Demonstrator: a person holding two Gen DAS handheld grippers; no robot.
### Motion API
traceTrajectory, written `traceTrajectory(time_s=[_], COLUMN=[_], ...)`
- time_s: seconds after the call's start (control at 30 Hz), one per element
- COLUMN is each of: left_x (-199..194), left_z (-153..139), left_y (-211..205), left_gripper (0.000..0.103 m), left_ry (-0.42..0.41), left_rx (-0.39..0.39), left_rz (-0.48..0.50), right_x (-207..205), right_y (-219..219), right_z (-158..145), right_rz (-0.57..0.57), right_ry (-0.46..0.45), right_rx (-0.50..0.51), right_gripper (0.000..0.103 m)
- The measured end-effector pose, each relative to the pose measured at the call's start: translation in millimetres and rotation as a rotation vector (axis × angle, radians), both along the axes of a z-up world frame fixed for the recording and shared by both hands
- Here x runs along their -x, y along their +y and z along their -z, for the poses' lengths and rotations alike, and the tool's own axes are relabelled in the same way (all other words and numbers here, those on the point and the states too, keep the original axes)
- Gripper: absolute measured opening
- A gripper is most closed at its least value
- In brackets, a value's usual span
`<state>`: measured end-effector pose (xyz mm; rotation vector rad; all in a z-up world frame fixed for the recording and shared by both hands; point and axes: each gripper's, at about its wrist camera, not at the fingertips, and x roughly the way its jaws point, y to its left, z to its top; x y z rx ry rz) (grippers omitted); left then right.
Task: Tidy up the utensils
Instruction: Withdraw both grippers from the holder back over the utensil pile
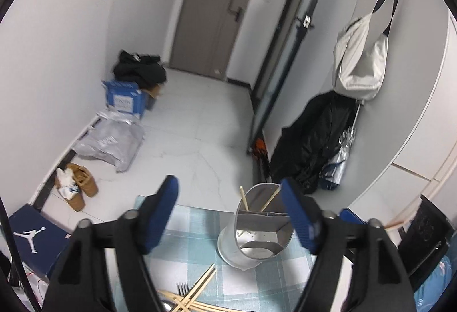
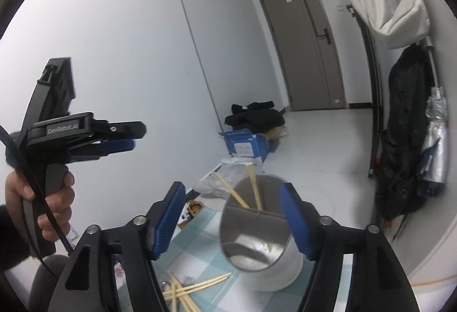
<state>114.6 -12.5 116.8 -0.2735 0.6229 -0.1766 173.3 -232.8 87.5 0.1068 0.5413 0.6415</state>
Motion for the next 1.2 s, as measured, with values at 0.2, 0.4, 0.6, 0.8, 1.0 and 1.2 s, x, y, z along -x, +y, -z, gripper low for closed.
traceTrajectory(time_s=[0.2, 0.4, 0.6, 0.8, 1.0, 1.2], left_x=[38.2, 66.4, 81.1, 84.3, 91.4, 89.8], left_z=[-6.6, 6.0, 34.7, 72.6, 107.3, 124.7], left_y=[-6.2, -7.7, -4.2, 4.4, 17.8, 19.8], left_gripper=[0.094, 0.102, 0.102, 0.102, 0.102, 0.102], left_ry=[-0.065, -0.091, -0.063, -0.011, 0.053, 0.095], left_rx=[-0.053, -0.089, -0.081, -0.068, -0.058, -0.060], left_rz=[-0.064, -0.102, -0.113, -0.132, -0.170, -0.161], right_x=[39.6, 75.8, 96.8, 107.6, 111.2, 110.5], right_y=[-1.8, 3.1, 5.6, 7.8, 11.1, 15.4], right_z=[-12.5, -7.7, 1.0, 29.6, 58.7, 82.1], right_rz=[0.064, 0.096, 0.090, 0.108, 0.119, 0.121], right_ry=[0.006, 0.017, 0.036, 0.118, 0.198, 0.227], right_rx=[-0.035, -0.048, -0.047, 0.004, 0.046, 0.062], right_gripper=[0.084, 0.094, 0.103, 0.103, 0.103, 0.103])
